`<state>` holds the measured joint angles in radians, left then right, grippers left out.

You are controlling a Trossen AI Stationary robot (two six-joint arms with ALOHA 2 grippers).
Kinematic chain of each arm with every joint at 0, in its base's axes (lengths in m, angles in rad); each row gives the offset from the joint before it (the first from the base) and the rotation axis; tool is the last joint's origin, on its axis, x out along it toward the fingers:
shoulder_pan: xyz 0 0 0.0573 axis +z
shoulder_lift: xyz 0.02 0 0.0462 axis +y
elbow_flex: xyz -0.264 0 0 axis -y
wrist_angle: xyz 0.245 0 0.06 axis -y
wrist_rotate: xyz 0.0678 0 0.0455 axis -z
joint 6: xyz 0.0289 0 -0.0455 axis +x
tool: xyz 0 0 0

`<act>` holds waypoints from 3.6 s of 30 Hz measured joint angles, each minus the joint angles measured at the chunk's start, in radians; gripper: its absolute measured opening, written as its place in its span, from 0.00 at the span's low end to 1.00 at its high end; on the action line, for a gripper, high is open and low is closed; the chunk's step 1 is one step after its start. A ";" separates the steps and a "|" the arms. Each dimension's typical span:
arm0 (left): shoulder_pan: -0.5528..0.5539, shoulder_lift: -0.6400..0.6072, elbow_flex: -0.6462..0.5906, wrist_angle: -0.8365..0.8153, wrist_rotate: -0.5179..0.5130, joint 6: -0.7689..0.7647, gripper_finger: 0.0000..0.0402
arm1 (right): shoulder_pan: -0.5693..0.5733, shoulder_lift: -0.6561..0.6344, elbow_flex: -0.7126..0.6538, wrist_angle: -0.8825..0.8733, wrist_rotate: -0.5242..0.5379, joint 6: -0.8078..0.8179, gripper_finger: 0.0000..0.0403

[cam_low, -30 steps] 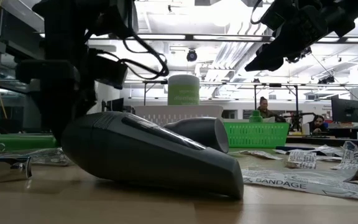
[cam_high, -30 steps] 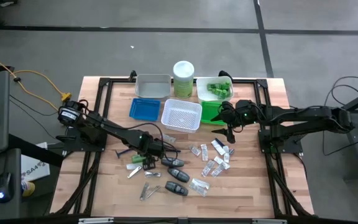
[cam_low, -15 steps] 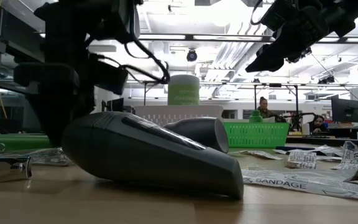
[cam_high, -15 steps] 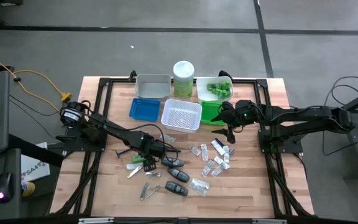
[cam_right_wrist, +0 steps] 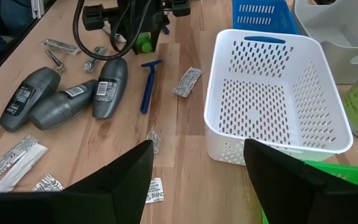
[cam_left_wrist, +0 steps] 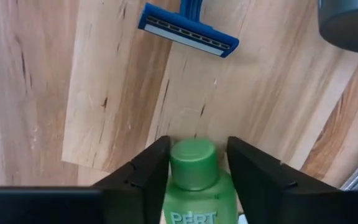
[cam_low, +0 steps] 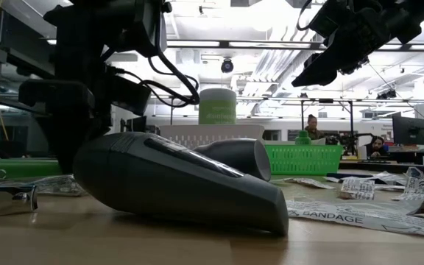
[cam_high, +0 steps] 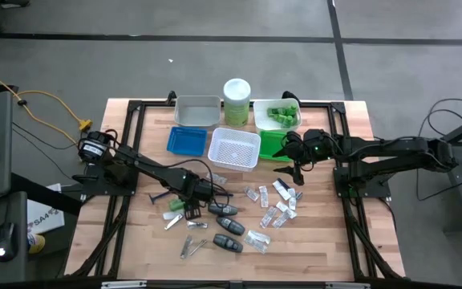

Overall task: Pick & Place Travel size toiletries
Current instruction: Put the green shampoo into the small white bin

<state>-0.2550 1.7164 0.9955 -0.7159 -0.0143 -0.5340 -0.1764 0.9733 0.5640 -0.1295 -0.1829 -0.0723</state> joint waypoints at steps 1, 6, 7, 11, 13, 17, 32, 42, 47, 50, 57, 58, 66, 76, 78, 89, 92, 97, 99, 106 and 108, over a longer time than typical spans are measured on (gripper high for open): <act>0.000 0.000 0.000 0.000 0.001 0.003 0.36 | 0.000 0.000 0.000 0.000 0.000 0.000 0.61; 0.000 0.000 0.000 0.000 0.005 0.004 0.24 | 0.000 0.000 0.000 0.001 0.000 0.000 0.61; 0.000 0.000 0.000 0.000 0.007 0.004 0.23 | 0.000 0.000 0.000 0.000 0.000 0.000 0.61; 0.000 0.001 -0.001 0.000 0.020 0.008 0.23 | 0.000 0.000 0.000 -0.001 0.000 -0.002 0.61; 0.000 0.001 -0.001 -0.001 0.020 0.009 0.23 | 0.000 0.000 0.000 -0.002 0.000 -0.002 0.61; 0.000 0.001 0.004 -0.007 0.019 0.028 0.23 | 0.000 0.000 0.000 -0.003 0.000 -0.003 0.61; -0.014 -0.089 0.072 0.079 -0.326 0.173 0.23 | 0.000 0.000 -0.007 -0.035 0.013 -0.001 0.61; 0.014 -0.138 0.072 0.511 -0.439 0.481 0.23 | 0.000 0.000 -0.156 0.234 0.001 0.016 0.61; 0.062 -0.138 0.073 0.768 -0.338 0.685 0.23 | 0.000 0.012 -0.184 0.398 -0.053 0.019 0.61; 0.101 -0.138 0.073 0.873 -0.242 0.725 0.23 | 0.007 0.046 -0.201 0.511 -0.077 0.026 0.61; 0.181 -0.138 0.073 1.032 -0.039 0.771 0.23 | 0.057 0.211 -0.207 0.718 -0.078 0.024 0.61; 0.191 -0.138 0.073 1.045 -0.016 0.773 0.23 | 0.066 0.237 -0.208 0.752 -0.069 0.024 0.61; 0.216 -0.131 0.073 1.135 -0.105 0.750 0.23 | 0.125 0.330 -0.207 0.909 0.206 0.084 0.61; 0.217 -0.129 0.073 1.231 -0.319 0.776 0.23 | 0.209 0.428 -0.206 1.235 0.537 0.059 0.61; 0.217 -0.129 0.073 1.244 -0.323 0.789 0.23 | 0.220 0.475 -0.192 1.295 0.563 0.046 0.61; 0.216 -0.129 0.073 1.238 -0.393 0.791 0.23 | 0.299 0.697 0.011 1.331 0.844 -0.100 0.61; 0.216 -0.129 0.073 1.237 -0.394 0.791 0.23 | 0.304 0.706 0.045 1.336 0.856 -0.116 0.61; 0.216 -0.129 0.073 1.219 -0.394 0.781 0.23 | 0.296 0.699 0.076 1.341 0.885 -0.137 0.61; 0.216 -0.129 0.073 1.206 -0.394 0.769 0.23 | 0.291 0.697 0.080 1.348 0.889 -0.143 0.61; 0.216 -0.129 0.073 1.187 -0.394 0.765 0.23 | 0.286 0.697 0.080 1.334 0.898 -0.143 0.48; 0.216 -0.129 0.073 1.185 -0.394 0.765 0.23 | 0.286 0.697 0.080 1.323 0.901 -0.143 0.40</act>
<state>-0.0389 1.5877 1.0683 0.4696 -0.4088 0.2312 0.1098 1.6699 0.6441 1.1936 0.7184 -0.2149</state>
